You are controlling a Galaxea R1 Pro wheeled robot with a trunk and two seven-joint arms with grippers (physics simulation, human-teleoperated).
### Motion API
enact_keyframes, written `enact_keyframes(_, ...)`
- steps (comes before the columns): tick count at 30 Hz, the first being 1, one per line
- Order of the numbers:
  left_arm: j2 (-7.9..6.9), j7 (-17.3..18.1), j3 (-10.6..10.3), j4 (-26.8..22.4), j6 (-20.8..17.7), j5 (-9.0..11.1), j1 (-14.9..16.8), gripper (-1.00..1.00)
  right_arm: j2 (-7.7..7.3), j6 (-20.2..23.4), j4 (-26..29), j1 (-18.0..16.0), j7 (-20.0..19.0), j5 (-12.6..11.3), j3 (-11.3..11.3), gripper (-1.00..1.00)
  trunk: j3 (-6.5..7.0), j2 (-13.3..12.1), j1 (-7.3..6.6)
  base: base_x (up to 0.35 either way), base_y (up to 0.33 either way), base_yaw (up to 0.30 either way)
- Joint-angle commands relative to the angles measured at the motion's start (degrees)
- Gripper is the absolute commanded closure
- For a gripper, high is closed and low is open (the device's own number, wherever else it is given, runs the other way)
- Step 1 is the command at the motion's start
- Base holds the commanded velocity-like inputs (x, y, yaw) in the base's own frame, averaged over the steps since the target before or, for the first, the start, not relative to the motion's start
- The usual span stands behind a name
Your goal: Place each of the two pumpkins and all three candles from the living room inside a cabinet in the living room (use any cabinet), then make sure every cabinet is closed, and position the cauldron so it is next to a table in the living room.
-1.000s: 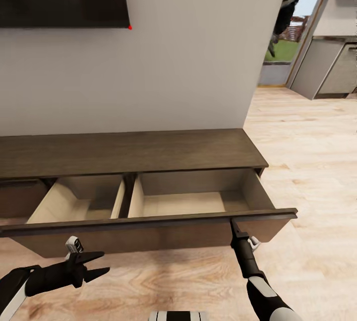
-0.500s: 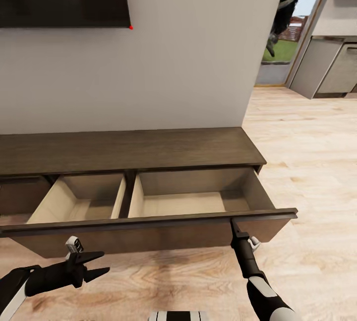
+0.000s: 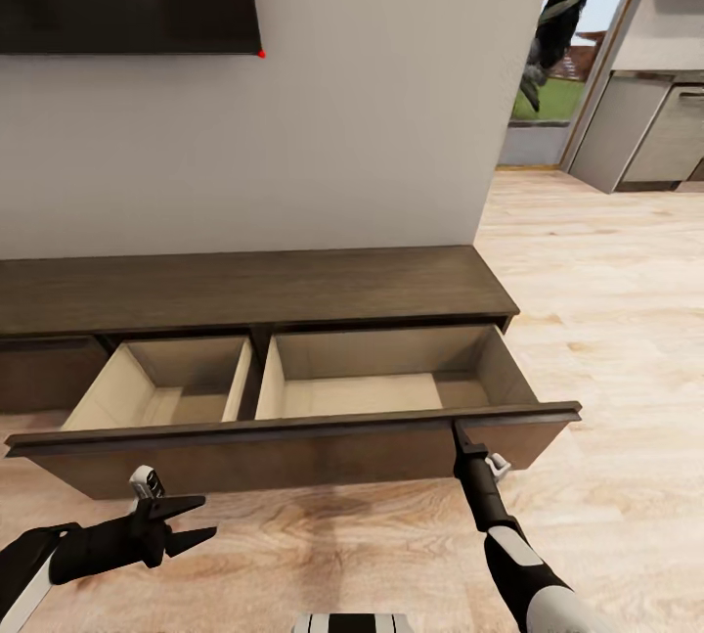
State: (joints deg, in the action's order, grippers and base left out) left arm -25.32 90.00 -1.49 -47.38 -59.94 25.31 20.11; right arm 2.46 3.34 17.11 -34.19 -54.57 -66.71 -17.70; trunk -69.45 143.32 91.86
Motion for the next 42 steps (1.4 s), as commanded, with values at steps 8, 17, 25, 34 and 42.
enact_keyframes(8, 0.0, 0.0, 0.0, 0.0, 0.0, 0.0, 0.0, -1.0, 0.23, 0.2, 0.0, 2.5, -5.5, 0.6, 1.9, 1.0, -0.01, 0.0, -0.01, -0.004, 0.0, 0.0)
enact_keyframes(17, 0.0, 0.0, 0.0, 0.0, 0.0, -0.1, 0.0, -1.0, 0.18, 0.4, 0.0, 2.5, -5.4, 0.5, 1.9, -1.0, -0.01, 0.0, -0.01, 0.0, 0.0, 0.0)
enact_keyframes(25, 0.0, 0.0, 0.0, 0.0, 0.0, 0.0, 0.0, -1.0, 0.14, 0.8, 0.0, 2.5, -5.0, 0.6, 1.9, -1.0, -0.01, 0.0, -0.01, -0.094, 0.0, 0.0)
enact_keyframes(34, 0.02, 0.0, 0.2, 0.1, 0.0, 0.1, 0.0, -1.0, -1.68, 13.0, 0.0, 2.5, 0.4, 6.8, 2.1, -1.0, -0.01, 0.0, -0.01, -0.125, 0.0, 0.0)
enact_keyframes(42, -0.77, 0.0, 0.4, 0.0, -0.1, -0.2, 0.3, -1.0, -3.24, 26.2, 0.1, 2.5, 10.3, 10.9, 1.9, -1.0, 1.32, -0.1, -0.16, -0.002, 0.0, 0.0)
